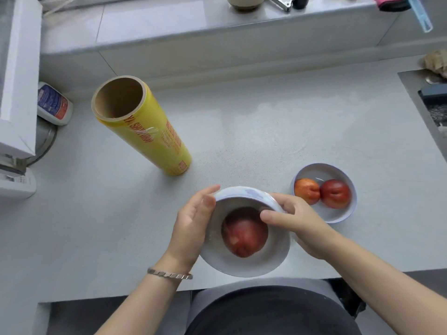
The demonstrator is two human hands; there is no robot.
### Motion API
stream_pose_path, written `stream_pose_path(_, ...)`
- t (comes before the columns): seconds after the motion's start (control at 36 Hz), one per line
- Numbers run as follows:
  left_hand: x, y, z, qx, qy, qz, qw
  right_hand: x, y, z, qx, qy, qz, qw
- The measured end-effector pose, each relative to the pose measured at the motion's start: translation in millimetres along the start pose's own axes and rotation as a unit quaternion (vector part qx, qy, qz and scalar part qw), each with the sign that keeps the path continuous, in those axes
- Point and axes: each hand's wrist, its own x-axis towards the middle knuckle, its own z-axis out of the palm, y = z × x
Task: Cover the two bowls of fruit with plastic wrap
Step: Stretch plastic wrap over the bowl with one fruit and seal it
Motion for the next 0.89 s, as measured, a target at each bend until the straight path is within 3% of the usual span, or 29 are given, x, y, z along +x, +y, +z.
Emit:
stream_pose_path(0.14,8,22,-4,0.177,-0.110,0.035,0.977,0,-4,-3,-0.023,0.009,-0.012,1.000)
stream_pose_path(0.33,18,28,9,0.227,-0.165,0.028,0.959,4,-9,-4,-0.046,0.007,-0.019,0.999)
stream_pose_path(0.64,16,6,9,0.209,-0.136,-0.021,0.968,2,-3,-1,-0.061,0.015,0.019,0.998)
stream_pose_path(0.89,0,0,-1,0.150,-0.001,0.032,0.988,2,-15,-9,-0.136,0.063,0.009,0.989)
